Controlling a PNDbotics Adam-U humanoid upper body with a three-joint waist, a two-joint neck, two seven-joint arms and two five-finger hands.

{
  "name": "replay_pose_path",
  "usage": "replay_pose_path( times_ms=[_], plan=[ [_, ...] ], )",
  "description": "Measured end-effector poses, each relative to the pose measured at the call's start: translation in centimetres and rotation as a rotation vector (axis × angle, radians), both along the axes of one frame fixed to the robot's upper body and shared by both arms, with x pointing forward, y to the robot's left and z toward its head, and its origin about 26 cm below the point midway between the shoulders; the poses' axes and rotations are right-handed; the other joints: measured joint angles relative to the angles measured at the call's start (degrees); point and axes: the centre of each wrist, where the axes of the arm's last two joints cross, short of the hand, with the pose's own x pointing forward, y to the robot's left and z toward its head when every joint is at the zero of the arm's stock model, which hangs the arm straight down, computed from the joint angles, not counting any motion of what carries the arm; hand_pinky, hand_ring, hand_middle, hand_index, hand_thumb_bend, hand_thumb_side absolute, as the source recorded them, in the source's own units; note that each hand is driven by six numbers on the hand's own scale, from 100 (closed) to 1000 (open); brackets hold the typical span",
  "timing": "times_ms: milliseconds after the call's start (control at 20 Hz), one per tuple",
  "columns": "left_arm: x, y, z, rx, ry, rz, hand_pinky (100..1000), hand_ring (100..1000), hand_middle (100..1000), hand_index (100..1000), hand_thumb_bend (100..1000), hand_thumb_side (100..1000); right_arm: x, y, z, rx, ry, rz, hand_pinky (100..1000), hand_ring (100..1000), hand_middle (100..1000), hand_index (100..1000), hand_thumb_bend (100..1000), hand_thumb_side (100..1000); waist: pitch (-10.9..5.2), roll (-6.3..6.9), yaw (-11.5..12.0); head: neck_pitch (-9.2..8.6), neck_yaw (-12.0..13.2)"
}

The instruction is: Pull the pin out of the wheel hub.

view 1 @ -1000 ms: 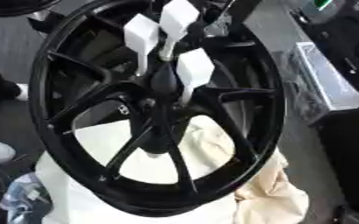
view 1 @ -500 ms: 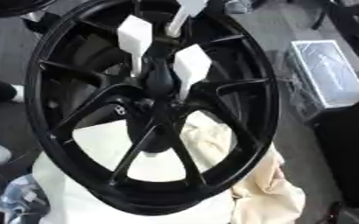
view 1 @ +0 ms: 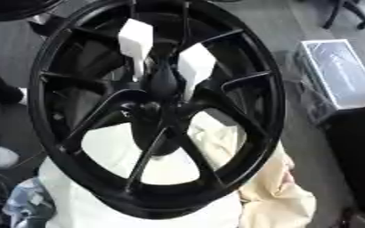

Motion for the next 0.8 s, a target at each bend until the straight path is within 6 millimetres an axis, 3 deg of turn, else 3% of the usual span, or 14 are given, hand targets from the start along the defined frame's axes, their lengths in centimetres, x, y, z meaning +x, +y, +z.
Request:
replay_pose_path(
  times_ms=[100, 250, 450, 550, 600, 800],
  plan=[
    [-0.1, 0.2, -0.1, 0.000, 0.000, 0.012, 645, 710, 755, 751, 221, 938, -1.6, -1.6, -1.8, 0.066, -0.011, -0.098, 844, 507, 278, 499, 100, 100, -0.01, 0.30, -0.9, 0.00, 1.3],
    [-0.2, 0.3, 0.0, 0.001, -0.005, 0.026, 645, 710, 755, 752, 221, 937, -4.4, -3.1, -6.0, 0.140, -0.027, -0.269, 855, 523, 319, 535, 100, 100, -0.01, 0.63, -2.0, -0.02, 3.1],
    [-0.1, 0.3, 0.1, 0.006, -0.009, 0.029, 646, 710, 756, 752, 220, 931, -8.6, -2.5, -12.3, 0.189, -0.042, -0.488, 878, 563, 390, 601, 100, 100, -0.01, 1.69, -2.4, -0.08, 4.8],
    [-0.1, 0.2, 0.3, 0.010, -0.016, 0.027, 646, 710, 757, 752, 219, 929, -10.0, -1.7, -14.6, 0.202, -0.058, -0.571, 896, 604, 467, 675, 100, 100, -0.01, 2.04, -2.4, -0.13, 5.3],
    [-0.1, 0.1, 0.4, 0.013, -0.019, 0.025, 646, 710, 757, 753, 216, 924, -10.6, -1.4, -15.6, 0.201, -0.063, -0.600, 946, 727, 627, 831, 138, 100, -0.01, 2.15, -2.4, -0.16, 5.6],
    [-0.1, -0.2, 0.7, 0.028, -0.033, 0.017, 647, 710, 757, 754, 212, 917, -12.0, -0.5, -19.2, 0.187, -0.051, -0.656, 1000, 801, 775, 943, 100, 132, -0.01, 2.73, -2.6, -0.60, 6.3]
  ],
)
